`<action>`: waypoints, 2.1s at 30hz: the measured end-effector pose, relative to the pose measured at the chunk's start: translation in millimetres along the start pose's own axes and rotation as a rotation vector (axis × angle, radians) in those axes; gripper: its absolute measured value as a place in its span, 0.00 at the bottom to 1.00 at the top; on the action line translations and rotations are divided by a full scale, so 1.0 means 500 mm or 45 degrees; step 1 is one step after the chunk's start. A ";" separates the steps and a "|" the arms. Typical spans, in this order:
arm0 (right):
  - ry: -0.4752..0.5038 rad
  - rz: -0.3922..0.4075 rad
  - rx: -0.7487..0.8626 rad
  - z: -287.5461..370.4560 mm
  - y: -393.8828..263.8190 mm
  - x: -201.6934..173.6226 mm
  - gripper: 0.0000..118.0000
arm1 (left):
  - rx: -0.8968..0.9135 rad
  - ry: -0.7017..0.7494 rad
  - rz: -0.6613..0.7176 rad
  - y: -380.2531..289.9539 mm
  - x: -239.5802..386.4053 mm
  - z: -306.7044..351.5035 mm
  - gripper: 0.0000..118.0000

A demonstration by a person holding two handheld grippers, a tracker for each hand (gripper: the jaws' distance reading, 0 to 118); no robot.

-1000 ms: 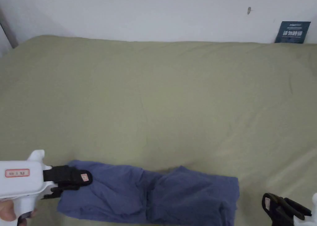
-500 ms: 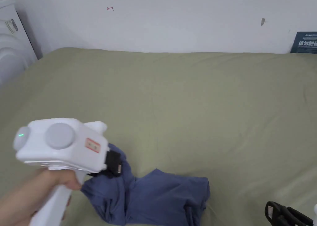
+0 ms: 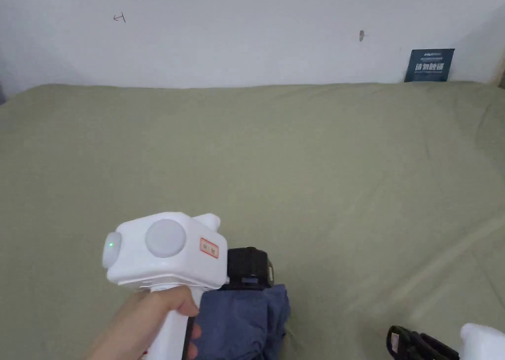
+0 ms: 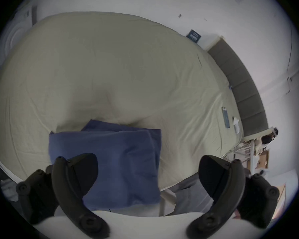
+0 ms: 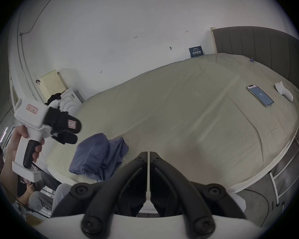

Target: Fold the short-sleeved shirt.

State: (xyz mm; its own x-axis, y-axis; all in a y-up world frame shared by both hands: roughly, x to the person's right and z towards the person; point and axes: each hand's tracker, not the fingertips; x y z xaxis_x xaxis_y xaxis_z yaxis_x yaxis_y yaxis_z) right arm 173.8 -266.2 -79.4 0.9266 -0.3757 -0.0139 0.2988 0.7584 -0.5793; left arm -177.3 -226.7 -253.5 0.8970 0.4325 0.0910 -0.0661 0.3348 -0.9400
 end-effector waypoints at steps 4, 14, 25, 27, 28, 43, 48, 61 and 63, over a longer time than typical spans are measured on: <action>-0.001 -0.008 -0.026 -0.013 -0.006 0.000 0.04 | 0.113 -0.121 0.092 -0.031 -0.102 0.038 0.00; -0.016 0.030 -0.084 -0.024 -0.008 -0.017 0.04 | -0.132 -0.466 0.195 -0.071 -0.088 -0.228 0.00; 0.391 0.141 -0.305 -0.153 0.022 -0.137 0.04 | 0.033 -0.432 0.041 -0.036 -0.123 -0.039 0.00; 0.571 0.075 -0.398 -0.218 0.021 -0.167 0.04 | 0.129 -0.325 -0.054 -0.039 -0.154 0.035 0.00; 0.637 0.021 -0.447 -0.253 0.018 -0.176 0.04 | 0.147 -0.249 -0.061 -0.041 -0.177 0.061 0.00; 0.906 -0.703 -0.719 -0.467 -0.085 -0.046 0.04 | -0.029 -0.589 0.188 -0.006 -0.433 -0.010 1.00; 0.905 -0.711 -0.724 -0.466 -0.084 -0.051 0.04 | -0.090 -0.797 0.287 -0.019 -0.431 -0.097 0.78; 0.810 -0.452 -0.634 -0.397 0.024 -0.085 0.04 | 0.037 -0.476 0.277 0.002 -0.576 0.045 0.25; 0.810 -0.434 -0.616 -0.388 0.038 -0.084 0.04 | 0.073 -0.337 0.286 0.027 -0.659 0.133 0.25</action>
State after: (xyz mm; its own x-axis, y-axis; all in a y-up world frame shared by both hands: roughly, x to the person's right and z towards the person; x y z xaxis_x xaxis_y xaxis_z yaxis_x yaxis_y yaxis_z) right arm 96.3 -339.5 -248.2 0.4573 -0.8773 -0.1457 0.2730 0.2944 -0.9158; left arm -502.9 -309.2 -274.4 0.7133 0.7004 -0.0263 -0.2800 0.2503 -0.9268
